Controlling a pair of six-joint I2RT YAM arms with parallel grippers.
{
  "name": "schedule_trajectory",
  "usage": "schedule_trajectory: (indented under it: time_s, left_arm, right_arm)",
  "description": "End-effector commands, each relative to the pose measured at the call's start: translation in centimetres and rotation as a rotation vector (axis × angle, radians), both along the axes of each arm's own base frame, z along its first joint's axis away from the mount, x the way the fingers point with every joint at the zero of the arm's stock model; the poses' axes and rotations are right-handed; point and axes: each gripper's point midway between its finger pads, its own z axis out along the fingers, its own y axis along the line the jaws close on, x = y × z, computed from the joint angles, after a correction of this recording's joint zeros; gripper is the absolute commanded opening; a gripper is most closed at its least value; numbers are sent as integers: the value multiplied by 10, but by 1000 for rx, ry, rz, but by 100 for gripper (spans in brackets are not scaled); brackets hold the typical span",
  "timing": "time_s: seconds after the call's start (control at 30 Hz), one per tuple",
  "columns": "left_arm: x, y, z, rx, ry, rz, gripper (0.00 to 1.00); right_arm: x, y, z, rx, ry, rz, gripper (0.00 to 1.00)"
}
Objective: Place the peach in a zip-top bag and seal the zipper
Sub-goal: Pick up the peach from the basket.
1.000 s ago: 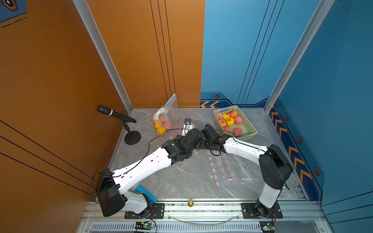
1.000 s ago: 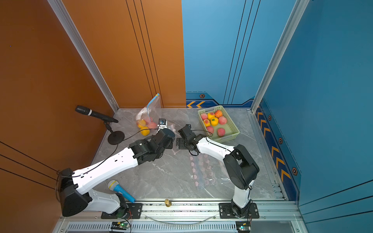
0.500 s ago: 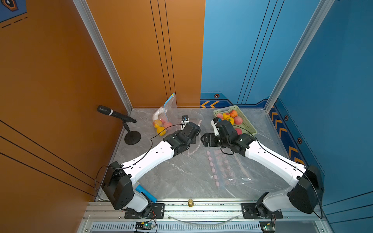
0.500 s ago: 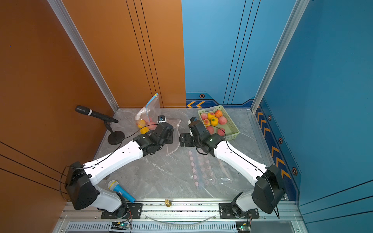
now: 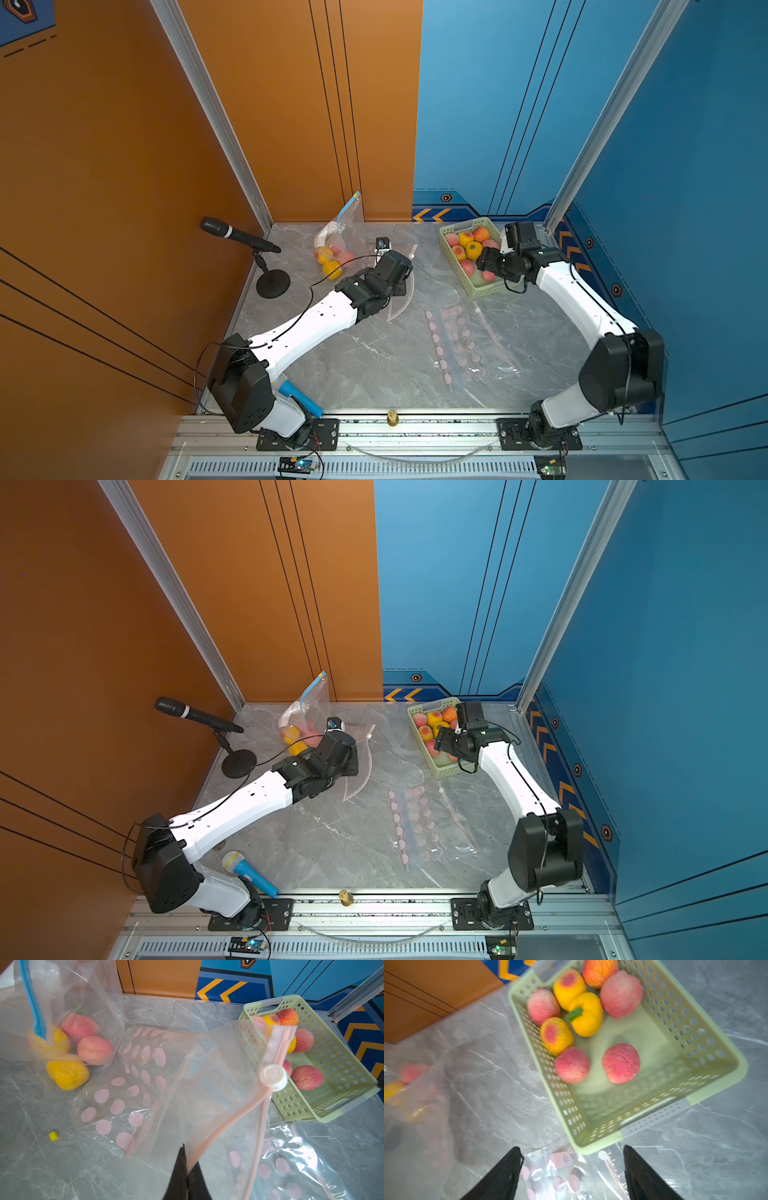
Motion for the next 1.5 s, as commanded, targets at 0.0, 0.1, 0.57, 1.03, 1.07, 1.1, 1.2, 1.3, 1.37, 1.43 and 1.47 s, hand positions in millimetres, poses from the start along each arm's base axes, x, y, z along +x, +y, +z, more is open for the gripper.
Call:
schedule_trajectory:
  time_s: [0.0,0.1,0.57,1.03,1.07,1.1,1.2,1.3,1.37,1.43,1.47]
  left_arm:
    - [-2,1,5,-43,-5,-4,0]
    - [-1,2,6,-45,-7,-3,0]
    - [0,7,6,-65,-6,7,0]
    - [-1,6,4,-75,0,6,0]
    - [-1,6,4,-75,1,7,0]
    - [0,6,4,-74,0,8,0]
    - [0,7,3,-76,3,9,0]
    - [-1,6,3,-81,3,8,0]
    - [0,5,3,-85,4,8,0]
    - [1,4,3,-87,6,7,0]
    - [0,4,2,-89,7,7,0]
  right_arm:
    - [4,-17,-28,-52,127,41,79]
    - [23,-28,-45,-99,162,47,81]
    - [70,-48,-101,-251,303,56,83]
    - [66,-39,-132,-220,378,97,71]
    - [66,-39,-132,-221,378,99,69]
    - [66,-39,-132,-221,378,98,67]
    - [67,-37,-130,-217,371,108,60]
    - [68,-35,-121,-221,350,115,55]
    - [69,-33,-109,-224,326,119,53]
    - [69,-32,-95,-232,295,119,51]
    - [69,-30,-87,-233,278,119,50]
